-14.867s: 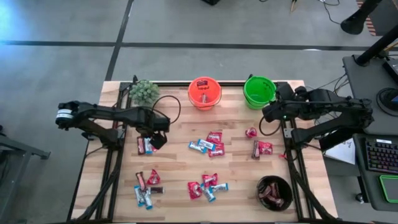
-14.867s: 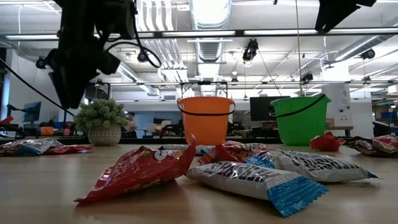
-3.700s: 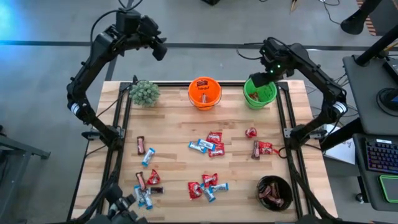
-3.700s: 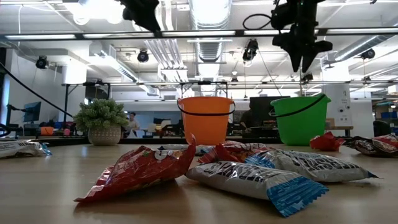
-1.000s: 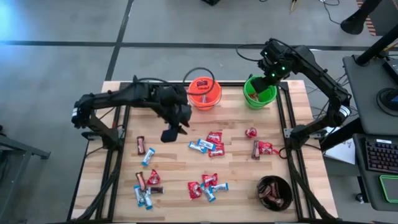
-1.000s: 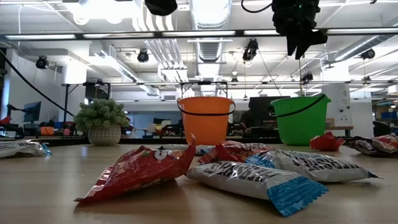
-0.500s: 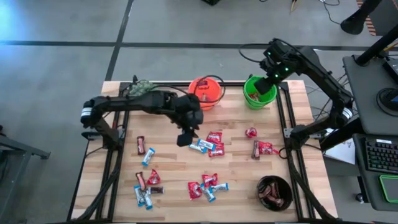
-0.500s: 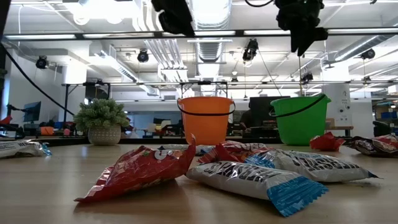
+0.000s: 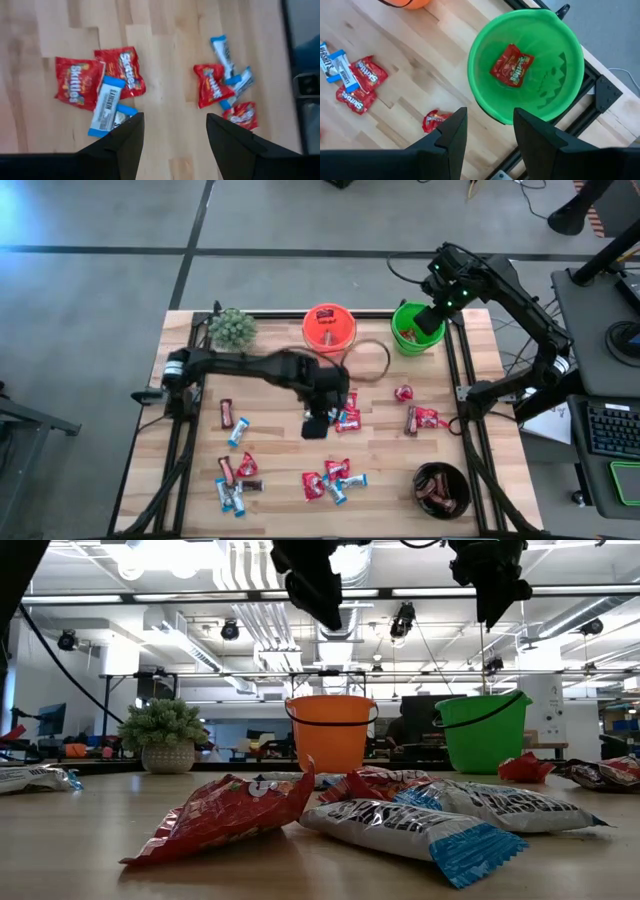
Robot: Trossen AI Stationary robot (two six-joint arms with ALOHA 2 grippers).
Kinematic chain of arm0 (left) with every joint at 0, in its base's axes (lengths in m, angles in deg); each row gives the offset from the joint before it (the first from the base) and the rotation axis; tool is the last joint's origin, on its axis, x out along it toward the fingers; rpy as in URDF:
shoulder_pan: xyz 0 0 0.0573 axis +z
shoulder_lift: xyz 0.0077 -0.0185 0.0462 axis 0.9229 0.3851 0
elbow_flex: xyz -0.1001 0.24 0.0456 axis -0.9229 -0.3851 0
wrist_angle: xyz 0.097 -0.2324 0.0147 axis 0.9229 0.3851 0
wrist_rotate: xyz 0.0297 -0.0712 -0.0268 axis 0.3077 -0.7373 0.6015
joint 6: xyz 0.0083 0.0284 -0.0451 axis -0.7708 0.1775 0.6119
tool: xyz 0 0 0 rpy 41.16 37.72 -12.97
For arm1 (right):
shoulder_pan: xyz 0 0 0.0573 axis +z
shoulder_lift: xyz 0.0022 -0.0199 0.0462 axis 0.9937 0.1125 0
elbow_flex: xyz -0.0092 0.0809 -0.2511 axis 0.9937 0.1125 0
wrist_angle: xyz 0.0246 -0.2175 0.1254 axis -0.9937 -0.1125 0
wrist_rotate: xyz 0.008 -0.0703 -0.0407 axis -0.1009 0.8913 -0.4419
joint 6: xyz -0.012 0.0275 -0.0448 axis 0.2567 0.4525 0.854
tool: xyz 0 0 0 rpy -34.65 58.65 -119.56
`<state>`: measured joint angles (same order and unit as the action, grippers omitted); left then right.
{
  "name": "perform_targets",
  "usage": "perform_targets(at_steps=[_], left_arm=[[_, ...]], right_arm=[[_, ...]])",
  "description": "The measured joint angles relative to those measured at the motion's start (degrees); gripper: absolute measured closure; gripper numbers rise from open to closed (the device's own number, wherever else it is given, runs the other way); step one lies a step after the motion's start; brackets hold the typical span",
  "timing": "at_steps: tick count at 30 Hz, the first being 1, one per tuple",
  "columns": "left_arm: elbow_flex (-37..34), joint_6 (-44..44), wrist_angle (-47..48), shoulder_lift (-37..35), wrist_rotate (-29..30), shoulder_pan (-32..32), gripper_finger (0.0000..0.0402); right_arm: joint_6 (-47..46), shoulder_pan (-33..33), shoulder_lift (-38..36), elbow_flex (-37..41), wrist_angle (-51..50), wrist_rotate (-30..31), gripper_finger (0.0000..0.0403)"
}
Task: Organize candy in baskets
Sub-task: Put the red candy into the green bucket
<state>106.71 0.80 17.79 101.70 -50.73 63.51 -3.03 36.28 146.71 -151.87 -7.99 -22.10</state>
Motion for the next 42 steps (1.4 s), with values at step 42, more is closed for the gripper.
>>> perform_targets(at_steps=[42], left_arm=[[-1.05, 19.05, -11.0, 12.75, 9.37, -11.51, 0.0205]], right_arm=[[2.66, 0.0, -0.27, 0.0, -0.28, -0.11, 0.0252]])
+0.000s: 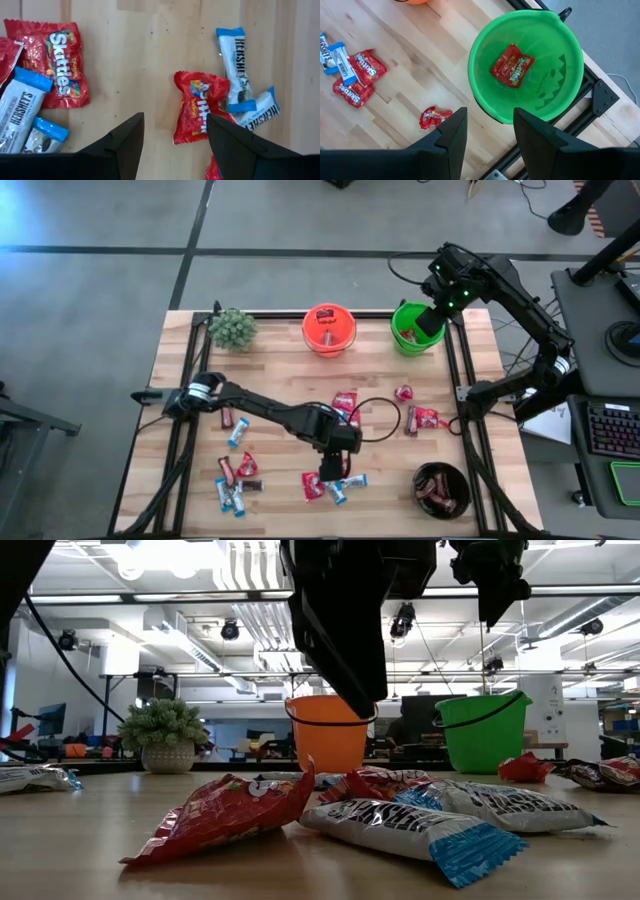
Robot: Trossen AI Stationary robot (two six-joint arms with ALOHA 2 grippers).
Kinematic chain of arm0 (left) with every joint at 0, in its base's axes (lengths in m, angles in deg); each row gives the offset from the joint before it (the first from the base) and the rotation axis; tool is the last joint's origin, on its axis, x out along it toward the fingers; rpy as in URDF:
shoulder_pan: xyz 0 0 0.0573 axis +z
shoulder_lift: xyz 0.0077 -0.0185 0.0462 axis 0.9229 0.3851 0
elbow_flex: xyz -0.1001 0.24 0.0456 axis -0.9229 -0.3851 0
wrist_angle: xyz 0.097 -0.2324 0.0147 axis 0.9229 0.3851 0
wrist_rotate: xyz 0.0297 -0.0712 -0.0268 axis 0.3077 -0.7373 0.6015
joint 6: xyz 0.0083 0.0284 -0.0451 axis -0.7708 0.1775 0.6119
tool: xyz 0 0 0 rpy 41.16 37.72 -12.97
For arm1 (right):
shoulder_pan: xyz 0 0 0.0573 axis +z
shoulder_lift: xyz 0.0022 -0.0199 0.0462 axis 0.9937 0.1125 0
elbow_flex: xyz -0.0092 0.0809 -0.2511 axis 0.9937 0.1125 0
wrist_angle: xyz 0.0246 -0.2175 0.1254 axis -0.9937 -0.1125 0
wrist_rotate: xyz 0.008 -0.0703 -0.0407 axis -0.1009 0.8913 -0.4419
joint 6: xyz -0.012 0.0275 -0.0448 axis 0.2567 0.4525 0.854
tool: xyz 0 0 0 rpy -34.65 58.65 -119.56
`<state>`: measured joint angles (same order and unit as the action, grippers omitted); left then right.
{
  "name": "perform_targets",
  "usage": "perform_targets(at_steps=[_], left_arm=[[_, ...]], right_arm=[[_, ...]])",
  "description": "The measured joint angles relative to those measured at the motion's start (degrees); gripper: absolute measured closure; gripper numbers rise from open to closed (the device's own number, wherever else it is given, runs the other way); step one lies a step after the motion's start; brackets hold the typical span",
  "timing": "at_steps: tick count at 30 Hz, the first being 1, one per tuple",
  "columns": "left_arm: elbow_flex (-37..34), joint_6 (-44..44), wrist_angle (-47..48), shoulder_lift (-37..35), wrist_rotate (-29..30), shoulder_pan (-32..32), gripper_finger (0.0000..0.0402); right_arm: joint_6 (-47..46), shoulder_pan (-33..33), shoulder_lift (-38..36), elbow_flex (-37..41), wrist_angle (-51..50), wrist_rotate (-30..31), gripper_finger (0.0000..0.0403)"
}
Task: Organize candy in baskets
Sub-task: Put the red candy into the green bucket
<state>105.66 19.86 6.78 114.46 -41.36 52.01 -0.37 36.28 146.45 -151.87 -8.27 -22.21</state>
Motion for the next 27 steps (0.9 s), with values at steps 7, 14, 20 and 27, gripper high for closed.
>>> perform_targets(at_steps=[7, 14, 20, 27], left_arm=[[-0.76, 1.09, -1.22, -0.02, -0.04, -0.76, 0.0205], [-0.96, 1.72, -3.5, 3.09, -1.14, -1.38, 0.0205], [-1.01, 2.59, -5.82, 4.2, -3.25, -1.54, 0.0205], [-1.01, 3.07, -7.44, 6.03, -5.49, -1.52, 0.0205]], right_arm=[[-0.23, 0.0, 0.0, 0.0, 0.0, 0.01, 0.0252], [-0.29, 0.0, 0.0, 0.0, -0.02, -0.03, 0.0252], [-0.29, 0.0, 0.0, 0.0, -0.07, 0.02, 0.0252], [-0.29, 0.0, 0.0, 0.0, -0.11, -0.03, 0.0252]])
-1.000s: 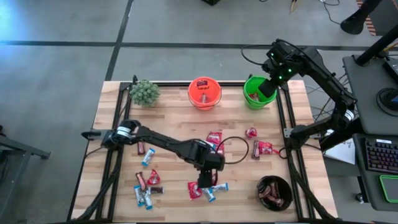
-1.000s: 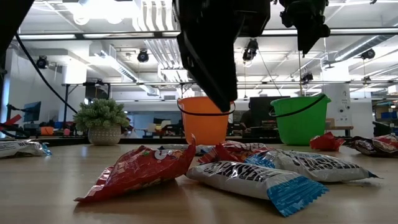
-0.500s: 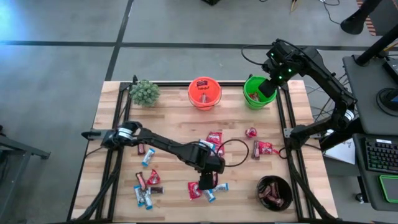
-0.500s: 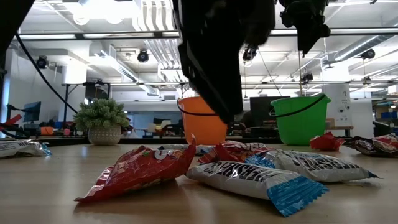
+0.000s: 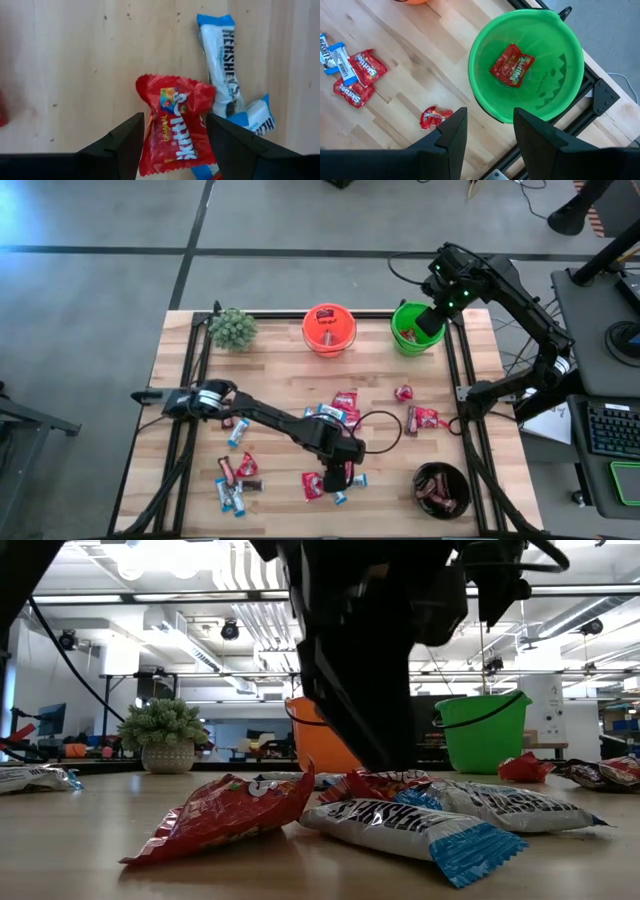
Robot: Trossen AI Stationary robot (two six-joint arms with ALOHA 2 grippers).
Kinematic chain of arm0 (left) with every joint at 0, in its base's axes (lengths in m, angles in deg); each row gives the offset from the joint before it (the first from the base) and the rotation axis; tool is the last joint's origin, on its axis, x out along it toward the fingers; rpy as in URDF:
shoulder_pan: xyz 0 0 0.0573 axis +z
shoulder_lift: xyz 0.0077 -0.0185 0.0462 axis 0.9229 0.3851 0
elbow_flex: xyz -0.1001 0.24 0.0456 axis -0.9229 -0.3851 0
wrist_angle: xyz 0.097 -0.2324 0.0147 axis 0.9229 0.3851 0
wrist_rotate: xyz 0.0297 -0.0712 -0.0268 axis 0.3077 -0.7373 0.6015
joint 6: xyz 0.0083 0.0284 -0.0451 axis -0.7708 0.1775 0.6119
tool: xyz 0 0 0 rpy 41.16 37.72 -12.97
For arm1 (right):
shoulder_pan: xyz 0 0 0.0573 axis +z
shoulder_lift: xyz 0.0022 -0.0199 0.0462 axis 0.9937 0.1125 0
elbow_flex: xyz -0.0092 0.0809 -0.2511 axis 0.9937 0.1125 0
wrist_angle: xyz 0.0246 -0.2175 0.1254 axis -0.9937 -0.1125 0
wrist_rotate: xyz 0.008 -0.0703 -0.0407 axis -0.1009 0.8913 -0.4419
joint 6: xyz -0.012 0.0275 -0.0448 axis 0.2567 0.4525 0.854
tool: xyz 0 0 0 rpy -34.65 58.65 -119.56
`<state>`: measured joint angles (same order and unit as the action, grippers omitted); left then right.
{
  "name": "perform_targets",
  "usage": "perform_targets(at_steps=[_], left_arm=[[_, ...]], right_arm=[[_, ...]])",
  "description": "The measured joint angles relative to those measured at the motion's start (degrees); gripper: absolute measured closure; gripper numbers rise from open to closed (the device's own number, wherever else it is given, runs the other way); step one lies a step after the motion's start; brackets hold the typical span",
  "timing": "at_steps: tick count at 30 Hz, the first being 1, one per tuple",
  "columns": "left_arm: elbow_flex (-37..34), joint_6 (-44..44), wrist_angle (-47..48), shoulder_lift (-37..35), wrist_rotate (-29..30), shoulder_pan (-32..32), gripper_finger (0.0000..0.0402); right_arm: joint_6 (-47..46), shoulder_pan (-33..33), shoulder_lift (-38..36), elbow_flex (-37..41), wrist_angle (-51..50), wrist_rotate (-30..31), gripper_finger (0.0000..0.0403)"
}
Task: Organize candy in baskets
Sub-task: Put the red candy into the green bucket
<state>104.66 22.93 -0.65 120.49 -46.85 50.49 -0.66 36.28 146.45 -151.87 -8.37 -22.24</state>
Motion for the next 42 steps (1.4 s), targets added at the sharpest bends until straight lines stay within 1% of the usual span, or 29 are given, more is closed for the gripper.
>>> perform_targets(at_steps=[6, 10, 14, 21, 23, 27, 30, 36, 42], left_arm=[[0.02, 2.22, 0.05, 0.68, -0.09, 0.0, 0.0206], [0.02, 2.29, 0.47, 0.68, 1.08, 0.0, 0.0225], [-0.06, 2.29, 0.85, 0.68, 2.38, 0.02, 0.0268], [-0.07, 0.89, 0.9, 0.68, 2.42, 0.02, 0.0371], [-0.07, 0.84, 0.87, 0.68, 2.39, 0.02, 0.0392], [-0.03, 0.76, 1.72, 0.67, 1.03, 0.04, 0.0395], [0.71, 0.71, 4.76, 0.59, -0.58, 0.02, 0.0399], [5.63, -1.89, 13.5, 0.46, -1.18, 0.02, 0.04], [14.14, -5.22, 23.06, 0.39, 3.3, 0.61, 0.0401]], right_arm=[[0.0, 0.0, -0.15, 0.0, -0.08, 0.0, 0.0252], [0.0, 0.0, -0.3, 0.0, -0.11, 0.0, 0.0252], [0.0, 0.0, -0.77, 0.0, -0.11, -0.02, 0.0252], [0.13, 0.0, -1.66, 0.0, -0.11, -0.02, 0.0252], [0.31, 0.0, -1.85, 0.0, -0.11, -0.02, 0.0252], [0.38, 0.0, -1.99, 0.0, -0.11, -0.02, 0.0252], [0.67, 0.0, -1.99, 0.0, -0.11, -0.02, 0.0252], [1.51, 0.0, -1.99, 0.0, -0.04, -0.01, 0.0252], [2.94, 0.0, -2.03, 0.0, -0.02, 0.0, 0.0252]])
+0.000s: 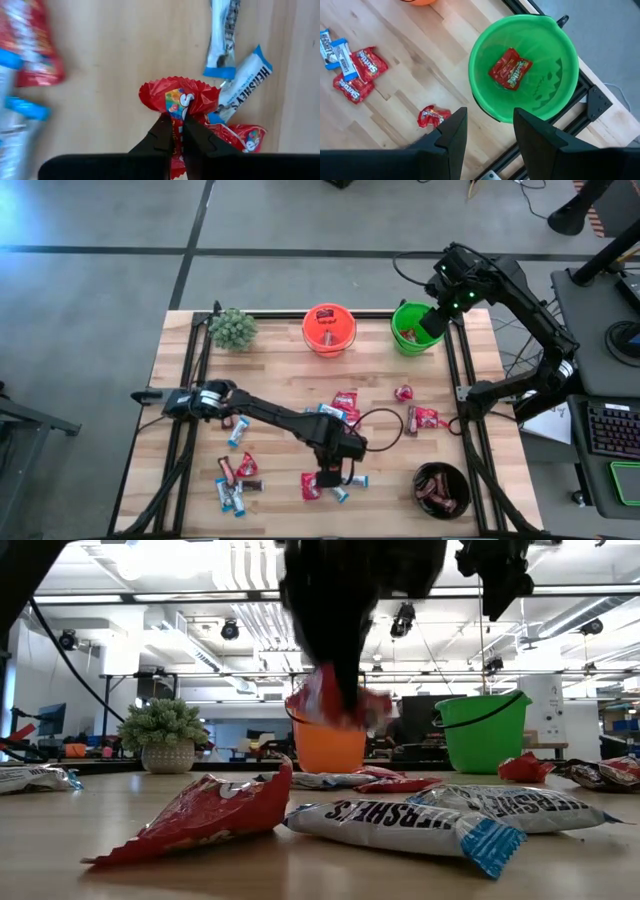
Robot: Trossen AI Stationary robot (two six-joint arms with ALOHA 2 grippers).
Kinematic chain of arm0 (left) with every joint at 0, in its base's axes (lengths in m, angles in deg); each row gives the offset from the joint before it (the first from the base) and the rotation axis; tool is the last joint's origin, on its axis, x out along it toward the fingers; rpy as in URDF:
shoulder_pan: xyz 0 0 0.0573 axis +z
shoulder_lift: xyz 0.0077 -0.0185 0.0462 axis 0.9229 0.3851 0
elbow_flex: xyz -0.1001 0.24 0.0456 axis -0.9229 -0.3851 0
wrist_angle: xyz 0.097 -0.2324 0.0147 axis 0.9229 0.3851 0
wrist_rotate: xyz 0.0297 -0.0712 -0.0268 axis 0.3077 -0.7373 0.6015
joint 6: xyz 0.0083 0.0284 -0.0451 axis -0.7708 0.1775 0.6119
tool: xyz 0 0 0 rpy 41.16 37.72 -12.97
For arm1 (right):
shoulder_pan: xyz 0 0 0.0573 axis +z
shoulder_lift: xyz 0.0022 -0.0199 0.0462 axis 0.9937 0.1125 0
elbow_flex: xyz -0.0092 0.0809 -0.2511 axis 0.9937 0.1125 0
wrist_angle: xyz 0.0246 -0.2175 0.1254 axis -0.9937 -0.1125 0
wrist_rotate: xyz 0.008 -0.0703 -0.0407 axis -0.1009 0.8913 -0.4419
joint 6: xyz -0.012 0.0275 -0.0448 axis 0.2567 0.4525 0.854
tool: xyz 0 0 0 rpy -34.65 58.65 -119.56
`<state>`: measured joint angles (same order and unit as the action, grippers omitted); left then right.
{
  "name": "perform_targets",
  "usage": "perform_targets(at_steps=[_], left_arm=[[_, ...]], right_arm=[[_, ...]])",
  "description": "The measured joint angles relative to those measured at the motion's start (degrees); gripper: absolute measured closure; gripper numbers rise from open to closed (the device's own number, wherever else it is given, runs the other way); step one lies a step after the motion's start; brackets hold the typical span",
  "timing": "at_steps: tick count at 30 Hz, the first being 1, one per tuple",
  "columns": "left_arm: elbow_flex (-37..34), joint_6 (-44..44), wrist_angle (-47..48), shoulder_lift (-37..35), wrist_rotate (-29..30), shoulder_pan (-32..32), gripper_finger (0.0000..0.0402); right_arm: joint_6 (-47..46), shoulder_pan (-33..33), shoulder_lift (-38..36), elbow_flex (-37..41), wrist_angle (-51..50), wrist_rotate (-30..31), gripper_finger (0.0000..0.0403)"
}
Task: Organize candy in baskets
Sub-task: Put the red candy into the green bucket
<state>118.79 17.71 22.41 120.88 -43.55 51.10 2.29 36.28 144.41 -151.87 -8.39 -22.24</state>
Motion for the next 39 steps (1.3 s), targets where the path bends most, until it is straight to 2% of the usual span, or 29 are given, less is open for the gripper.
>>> perform_targets(at_steps=[10, 19, 28, 39], left_arm=[[16.7, -4.1, 17.5, -0.09, 14.1, 2.85, 0.0401], [15.99, -7.2, 21.26, -3.15, 18.67, 7.54, 0.0401], [16.64, -17.04, 22.91, -4.05, 19.62, 13.25, 0.0401], [16.66, -26.06, 23.01, -9.63, 19.74, 22.97, 0.0401]], right_arm=[[1.12, 0.0, -0.81, 0.0, 1.09, -0.48, 0.0264], [1.73, 0.0, -0.39, 0.0, 2.14, -0.5, 0.0277], [0.76, 0.0, 0.36, 0.0, 4.74, -0.5, 0.0274], [0.99, 0.0, 0.5, 0.0, 8.01, -0.55, 0.0277]])
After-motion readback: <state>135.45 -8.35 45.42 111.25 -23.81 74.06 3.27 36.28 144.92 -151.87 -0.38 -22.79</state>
